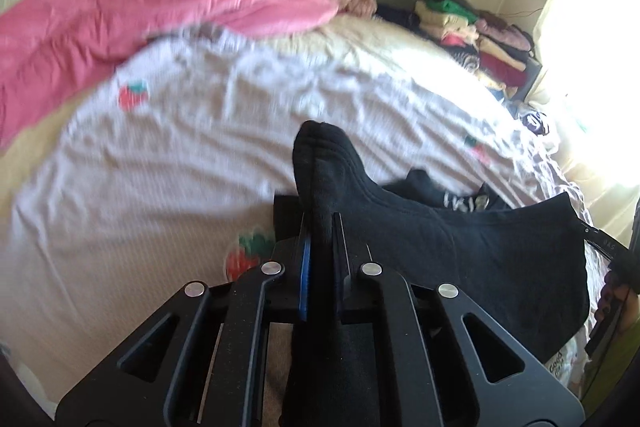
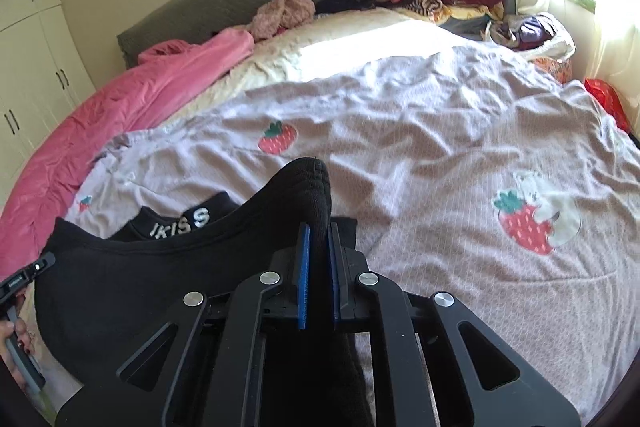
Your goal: Fold small clothes
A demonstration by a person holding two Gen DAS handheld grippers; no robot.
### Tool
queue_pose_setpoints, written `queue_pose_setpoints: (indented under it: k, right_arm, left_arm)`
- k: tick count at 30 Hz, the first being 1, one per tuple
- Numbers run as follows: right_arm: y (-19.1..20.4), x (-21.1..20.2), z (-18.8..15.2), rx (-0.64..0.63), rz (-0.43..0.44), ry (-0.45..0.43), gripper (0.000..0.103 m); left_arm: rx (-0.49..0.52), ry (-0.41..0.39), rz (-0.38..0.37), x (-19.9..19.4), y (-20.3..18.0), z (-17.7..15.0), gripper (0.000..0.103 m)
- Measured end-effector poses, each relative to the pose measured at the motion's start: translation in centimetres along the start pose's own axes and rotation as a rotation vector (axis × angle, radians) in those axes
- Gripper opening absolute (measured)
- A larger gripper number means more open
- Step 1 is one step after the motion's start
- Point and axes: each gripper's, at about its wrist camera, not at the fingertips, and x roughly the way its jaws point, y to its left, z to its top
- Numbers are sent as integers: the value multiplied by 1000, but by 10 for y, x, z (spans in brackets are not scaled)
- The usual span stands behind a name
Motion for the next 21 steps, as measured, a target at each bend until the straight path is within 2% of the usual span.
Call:
queue_pose_setpoints:
  k: [5,10,13,15,18,21]
  right_arm:
    - [-2,12,6,-17,-21,0,7]
    - [-5,38,-6,-28,-89,74,8]
    - [-7,51,-16,-37,-126,110,9]
    - [-6,55,-20,-50,-154,117,10]
    - [-6,54,-19,-51,-165,118,17]
    - [-6,38,-18,-35,-160,101,30]
  left_arm:
    - [6,-9,28,11,-1,10,3]
    - [11,96,107,46,10,-12,4]
    - [10,156,125,59,14,-27,7]
    - [20,146,128,57,15,-33,9]
    - [7,144,124,48,17,-32,13]
    - [-1,138,131,35,17,-31,20]
